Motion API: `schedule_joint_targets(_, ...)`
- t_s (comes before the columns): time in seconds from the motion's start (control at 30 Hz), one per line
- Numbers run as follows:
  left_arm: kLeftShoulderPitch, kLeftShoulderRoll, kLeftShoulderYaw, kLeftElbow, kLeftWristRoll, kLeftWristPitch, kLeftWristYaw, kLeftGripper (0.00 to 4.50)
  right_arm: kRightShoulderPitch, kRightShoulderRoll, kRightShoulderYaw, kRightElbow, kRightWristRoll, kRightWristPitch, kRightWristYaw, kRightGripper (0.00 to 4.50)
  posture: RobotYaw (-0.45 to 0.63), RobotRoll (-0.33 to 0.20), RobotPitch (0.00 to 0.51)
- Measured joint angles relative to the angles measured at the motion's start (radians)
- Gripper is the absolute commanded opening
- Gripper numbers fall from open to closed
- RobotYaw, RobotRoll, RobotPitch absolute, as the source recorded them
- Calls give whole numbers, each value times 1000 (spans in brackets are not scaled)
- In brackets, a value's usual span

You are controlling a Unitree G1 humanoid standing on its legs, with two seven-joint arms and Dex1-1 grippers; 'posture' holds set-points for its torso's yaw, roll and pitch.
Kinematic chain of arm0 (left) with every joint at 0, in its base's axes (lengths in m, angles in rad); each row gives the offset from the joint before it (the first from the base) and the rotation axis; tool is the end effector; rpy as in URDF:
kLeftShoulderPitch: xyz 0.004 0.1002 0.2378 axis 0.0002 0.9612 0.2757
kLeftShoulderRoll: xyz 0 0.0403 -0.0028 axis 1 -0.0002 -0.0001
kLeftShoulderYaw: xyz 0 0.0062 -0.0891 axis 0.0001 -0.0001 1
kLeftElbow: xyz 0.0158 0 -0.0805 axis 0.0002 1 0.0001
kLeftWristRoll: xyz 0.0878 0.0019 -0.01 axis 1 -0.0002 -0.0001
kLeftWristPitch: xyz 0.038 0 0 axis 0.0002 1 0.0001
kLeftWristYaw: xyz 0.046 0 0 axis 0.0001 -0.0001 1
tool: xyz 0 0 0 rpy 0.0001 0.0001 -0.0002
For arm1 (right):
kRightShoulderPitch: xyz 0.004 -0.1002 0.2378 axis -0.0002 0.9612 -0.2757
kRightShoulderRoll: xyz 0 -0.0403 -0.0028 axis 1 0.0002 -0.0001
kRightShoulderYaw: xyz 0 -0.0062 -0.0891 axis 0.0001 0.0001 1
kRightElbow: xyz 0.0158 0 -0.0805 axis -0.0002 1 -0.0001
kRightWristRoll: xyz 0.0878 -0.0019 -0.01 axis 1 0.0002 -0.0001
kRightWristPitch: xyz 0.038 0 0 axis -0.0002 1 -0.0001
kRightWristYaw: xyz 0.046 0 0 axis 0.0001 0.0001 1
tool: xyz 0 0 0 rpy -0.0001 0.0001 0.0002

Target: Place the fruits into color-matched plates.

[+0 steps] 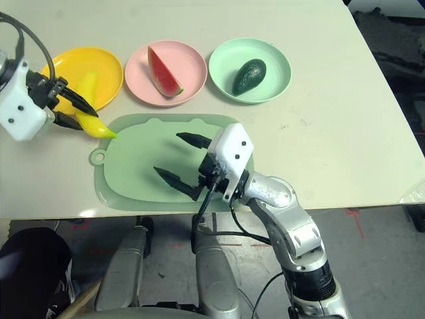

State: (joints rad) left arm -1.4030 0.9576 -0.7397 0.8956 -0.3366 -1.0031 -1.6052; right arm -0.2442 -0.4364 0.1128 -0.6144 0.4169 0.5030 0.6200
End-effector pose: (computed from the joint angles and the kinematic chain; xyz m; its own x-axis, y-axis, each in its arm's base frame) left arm 0.2870 0.2301 0.3375 0.2932 -0.6162 -0.7310 0.3720 -0.6309 0.6809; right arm 0.1938 -0.1521 0.1794 0.5095 0.8560 0.0876 -0.8193 0.5137 -0.2546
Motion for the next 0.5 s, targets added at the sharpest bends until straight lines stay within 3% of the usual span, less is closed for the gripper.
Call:
schedule_joint_targets(0.1, 9, 1, 11, -14, -19, 42, 0, 1634, 0, -1, 0, -3, 0, 7, -10, 4500, -40, 0, 426)
schedule_joint_targets(0.2, 0, 2, 36, 51, 40, 14, 0, 1634, 0, -6, 0, -6, 0, 11, -21, 4500, -37, 0, 425)
schedule_joint_targets(0.33, -26, -7, 106, 207, 200, -41, 43, 1634, 13, 4, 11, -55, 0, 48, -66, 4500, -46, 0, 423)
schedule_joint_targets(0.5, -37, -10, 130, 320, 480, -69, 312, 1634, 37, 28, 37, -117, 0, 105, -139, 4500, -64, 0, 416)
